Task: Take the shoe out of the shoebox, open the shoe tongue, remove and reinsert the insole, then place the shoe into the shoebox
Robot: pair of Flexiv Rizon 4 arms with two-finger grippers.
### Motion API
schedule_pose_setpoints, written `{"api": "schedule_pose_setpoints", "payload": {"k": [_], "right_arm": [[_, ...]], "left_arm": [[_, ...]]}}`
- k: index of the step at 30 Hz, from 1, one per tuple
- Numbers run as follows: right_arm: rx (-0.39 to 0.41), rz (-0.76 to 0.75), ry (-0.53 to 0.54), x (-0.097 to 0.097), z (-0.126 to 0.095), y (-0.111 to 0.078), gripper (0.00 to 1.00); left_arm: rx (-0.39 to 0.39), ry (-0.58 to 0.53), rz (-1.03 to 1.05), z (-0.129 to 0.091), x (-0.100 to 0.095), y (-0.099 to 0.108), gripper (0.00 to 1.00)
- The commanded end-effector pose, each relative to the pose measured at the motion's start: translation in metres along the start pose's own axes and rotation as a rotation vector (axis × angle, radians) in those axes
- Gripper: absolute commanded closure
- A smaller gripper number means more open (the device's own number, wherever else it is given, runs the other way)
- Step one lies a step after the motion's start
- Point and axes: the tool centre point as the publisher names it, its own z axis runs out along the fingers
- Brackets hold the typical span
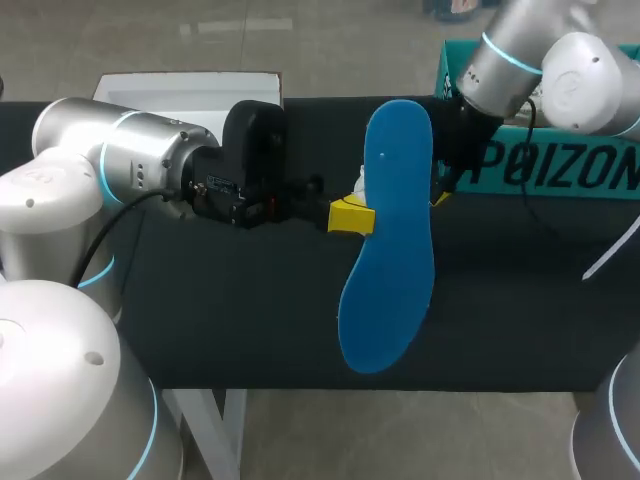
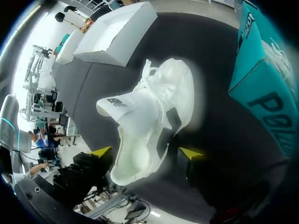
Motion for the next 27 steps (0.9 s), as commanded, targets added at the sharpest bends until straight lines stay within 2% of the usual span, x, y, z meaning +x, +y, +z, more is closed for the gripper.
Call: {"api": "schedule_pose_setpoints", "payload": {"k": [1,10,14,18,21,27], "right_arm": [[-0.068,0.002,0.01,-0.002,-0.001,-0.014,0.0],[-0.068,0.002,0.01,-0.002,-0.001,-0.014,0.0],[-0.202,0.143,0.378,0.012,-0.034,-0.01,0.0],[-0.305,0.209,0.57,0.022,-0.076,-0.017,0.0],[-0.332,0.244,0.687,0.025,-0.1,-0.021,0.0],[-0.403,0.247,0.791,0.034,-0.144,-0.031,0.0]], "left_arm": [[0.001,0.003,0.0,0.001,-0.002,0.0,1.0],[0.001,0.003,0.0,0.001,-0.002,0.0,1.0],[0.001,0.003,0.0,0.001,-0.002,0.0,1.0],[0.001,0.003,0.0,0.001,-0.002,0.0,1.0],[0.001,0.003,0.0,0.001,-0.002,0.0,1.0],[0.001,0.003,0.0,0.001,-0.002,0.0,1.0]]}}
